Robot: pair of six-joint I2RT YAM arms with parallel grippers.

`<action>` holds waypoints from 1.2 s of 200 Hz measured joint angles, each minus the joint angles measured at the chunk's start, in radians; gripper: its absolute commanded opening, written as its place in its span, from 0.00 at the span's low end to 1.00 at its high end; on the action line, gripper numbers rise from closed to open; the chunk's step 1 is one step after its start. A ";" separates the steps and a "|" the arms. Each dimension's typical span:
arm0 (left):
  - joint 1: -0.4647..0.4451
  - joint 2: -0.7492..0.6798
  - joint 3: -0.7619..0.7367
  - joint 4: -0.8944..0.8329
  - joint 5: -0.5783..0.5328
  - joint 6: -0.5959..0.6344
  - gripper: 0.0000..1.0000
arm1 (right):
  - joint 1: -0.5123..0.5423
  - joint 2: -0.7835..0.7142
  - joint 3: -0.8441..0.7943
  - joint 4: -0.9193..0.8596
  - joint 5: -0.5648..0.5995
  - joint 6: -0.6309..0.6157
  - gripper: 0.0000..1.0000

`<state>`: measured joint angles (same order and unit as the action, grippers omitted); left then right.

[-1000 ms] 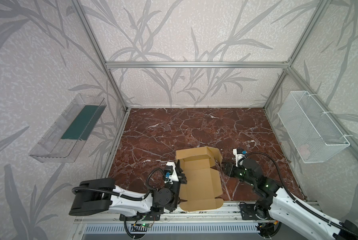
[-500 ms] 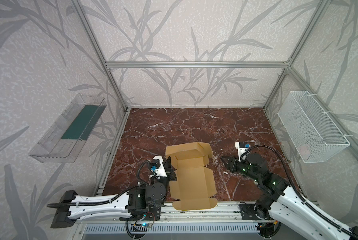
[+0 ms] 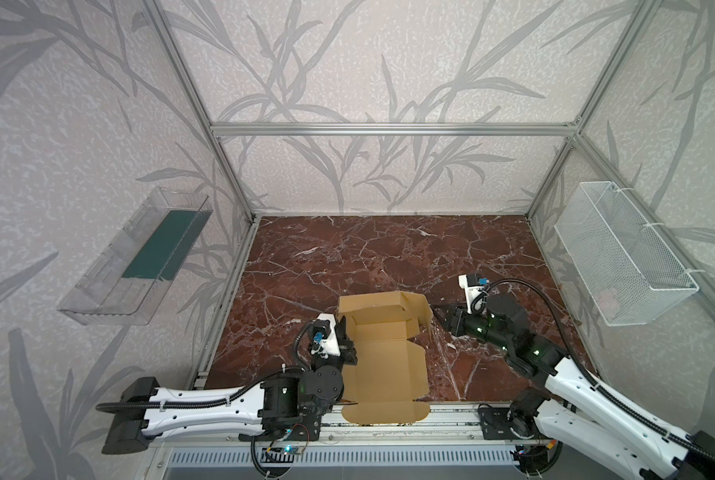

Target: Fold the paper box

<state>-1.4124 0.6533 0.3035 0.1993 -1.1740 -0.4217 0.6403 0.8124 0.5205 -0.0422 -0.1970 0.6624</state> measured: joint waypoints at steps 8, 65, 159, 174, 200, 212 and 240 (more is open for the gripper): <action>0.000 0.002 0.000 0.000 0.000 -0.002 0.00 | 0.000 0.014 -0.006 0.014 -0.015 0.004 0.47; 0.000 0.042 -0.012 0.017 0.001 -0.024 0.00 | 0.038 0.037 -0.026 0.095 -0.072 0.029 0.46; 0.011 0.079 -0.012 0.034 0.001 -0.051 0.00 | 0.161 0.035 -0.066 0.135 -0.043 0.048 0.46; 0.014 0.092 -0.012 0.034 0.001 -0.054 0.00 | 0.166 0.034 -0.067 0.136 -0.036 0.047 0.46; 0.020 0.123 -0.012 0.037 0.001 -0.055 0.00 | 0.167 0.027 -0.073 0.136 -0.021 0.043 0.46; 0.023 0.138 -0.013 0.040 0.001 -0.059 0.00 | 0.168 0.027 -0.079 0.141 -0.020 0.041 0.46; 0.033 0.186 -0.029 0.069 0.003 -0.063 0.00 | 0.173 0.031 -0.105 0.158 -0.019 0.036 0.46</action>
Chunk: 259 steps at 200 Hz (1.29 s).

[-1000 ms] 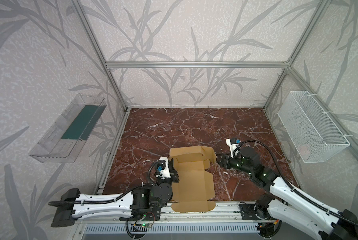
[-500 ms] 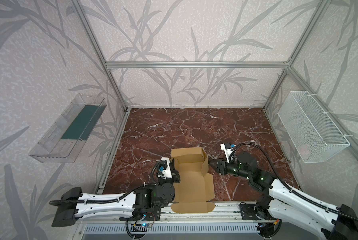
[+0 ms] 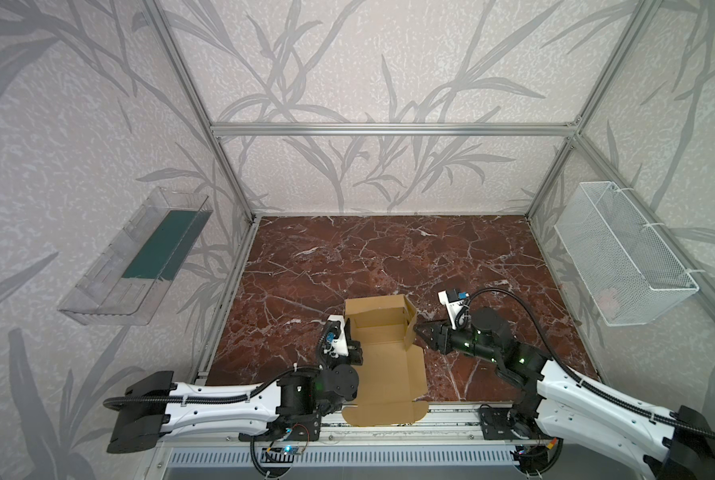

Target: Fold the paper box

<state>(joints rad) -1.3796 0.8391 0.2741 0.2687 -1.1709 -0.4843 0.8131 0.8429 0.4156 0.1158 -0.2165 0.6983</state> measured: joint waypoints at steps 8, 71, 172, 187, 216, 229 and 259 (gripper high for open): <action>0.004 0.016 -0.006 0.009 0.003 -0.003 0.00 | 0.001 0.005 -0.011 0.009 0.003 0.000 0.46; 0.016 0.189 -0.017 0.125 0.039 -0.001 0.00 | 0.004 0.108 -0.052 0.069 0.034 -0.041 0.46; 0.019 0.412 -0.061 0.352 0.056 0.022 0.00 | 0.031 0.195 -0.052 0.128 0.113 -0.125 0.43; 0.011 0.452 -0.061 0.410 0.060 0.040 0.00 | 0.039 0.209 -0.052 0.133 0.130 -0.128 0.44; 0.003 0.502 -0.062 0.504 0.054 0.073 0.00 | 0.054 0.207 -0.052 0.134 0.155 -0.132 0.44; 0.002 0.512 -0.062 0.526 0.052 0.086 0.00 | 0.055 0.198 -0.055 0.134 0.165 -0.135 0.44; -0.003 0.535 -0.062 0.565 0.042 0.108 0.00 | 0.055 0.189 -0.067 0.142 0.182 -0.143 0.44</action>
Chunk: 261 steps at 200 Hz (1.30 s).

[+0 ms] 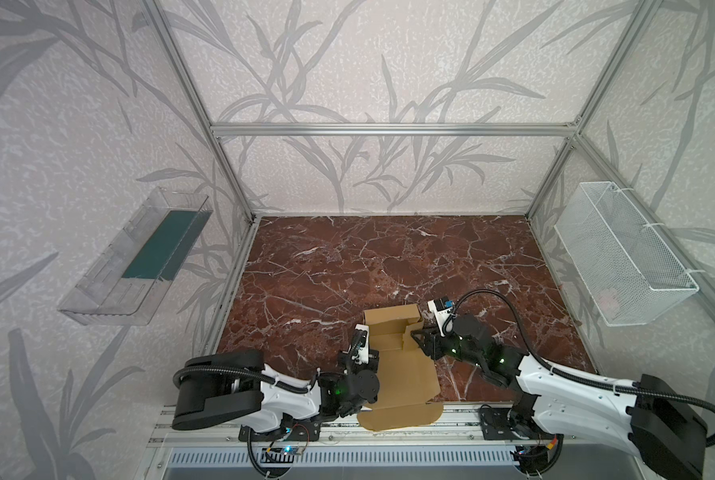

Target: Fold the paper box

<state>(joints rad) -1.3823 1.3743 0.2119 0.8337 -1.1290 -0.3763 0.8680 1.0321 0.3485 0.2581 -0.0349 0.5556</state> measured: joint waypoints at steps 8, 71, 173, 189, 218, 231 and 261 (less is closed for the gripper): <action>-0.003 0.011 0.000 0.019 -0.006 0.009 0.00 | 0.000 0.000 -0.005 0.006 0.005 0.000 0.44; -0.037 0.041 -0.001 0.110 -0.051 0.079 0.00 | 0.001 -0.021 -0.098 0.088 0.070 0.020 0.46; -0.061 0.185 0.002 0.335 -0.097 0.168 0.00 | 0.001 -0.005 -0.127 0.242 0.073 0.011 0.46; -0.062 0.187 0.002 0.347 -0.101 0.168 0.00 | 0.005 -0.015 -0.128 0.238 0.087 0.007 0.45; -0.063 0.187 0.003 0.347 -0.105 0.166 0.00 | 0.011 -0.053 -0.129 0.225 0.133 0.009 0.45; -0.063 0.187 0.006 0.339 -0.106 0.163 0.00 | 0.014 -0.059 -0.129 0.219 0.153 0.019 0.45; -0.066 0.185 0.033 0.294 -0.107 0.145 0.00 | 0.029 -0.045 -0.129 0.217 0.178 0.028 0.44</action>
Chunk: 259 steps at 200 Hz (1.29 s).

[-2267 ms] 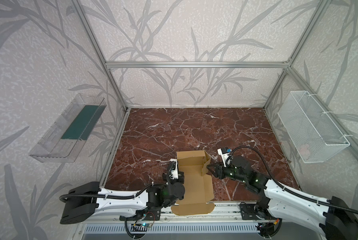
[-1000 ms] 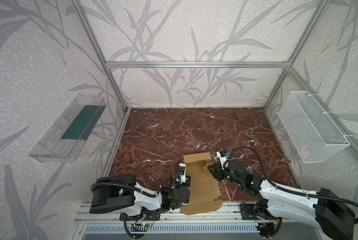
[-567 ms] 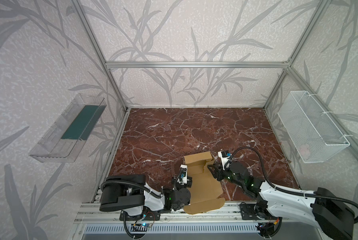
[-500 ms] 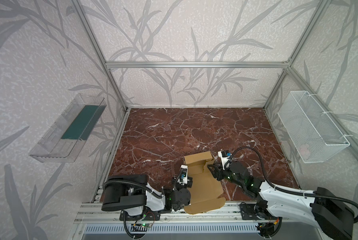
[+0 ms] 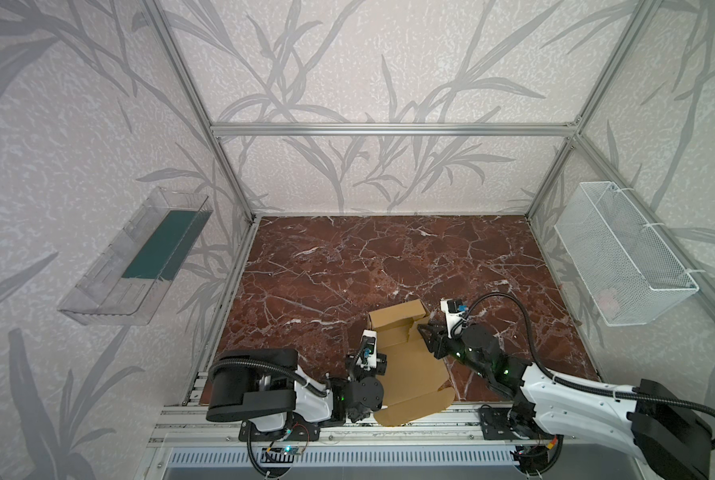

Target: Fold the paper box

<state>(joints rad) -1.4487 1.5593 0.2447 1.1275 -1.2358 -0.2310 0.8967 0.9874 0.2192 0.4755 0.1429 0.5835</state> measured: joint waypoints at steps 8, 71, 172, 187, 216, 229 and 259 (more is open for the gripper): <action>-0.002 -0.001 0.002 -0.008 -0.001 -0.005 0.00 | 0.006 0.006 0.000 0.000 0.005 0.000 0.44; -0.006 -0.058 0.010 -0.129 -0.003 -0.079 0.00 | 0.049 0.041 0.000 0.017 0.070 0.012 0.42; -0.013 -0.117 0.069 -0.433 -0.022 -0.275 0.00 | 0.053 -0.078 -0.026 -0.008 0.111 0.070 0.46; -0.014 -0.118 0.070 -0.454 -0.025 -0.285 0.00 | 0.053 -0.108 -0.030 -0.032 0.112 0.072 0.46; -0.016 -0.118 0.071 -0.470 -0.029 -0.296 0.00 | 0.053 -0.132 -0.030 -0.049 0.121 0.072 0.46; -0.016 -0.118 0.071 -0.471 -0.030 -0.297 0.00 | 0.053 -0.133 -0.030 -0.056 0.122 0.067 0.46; -0.016 -0.121 0.071 -0.470 -0.032 -0.302 0.00 | 0.053 -0.108 -0.030 -0.061 0.118 0.045 0.45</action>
<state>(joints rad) -1.4651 1.4387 0.3153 0.6571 -1.2678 -0.5327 0.9501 0.8795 0.1894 0.4141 0.2607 0.6285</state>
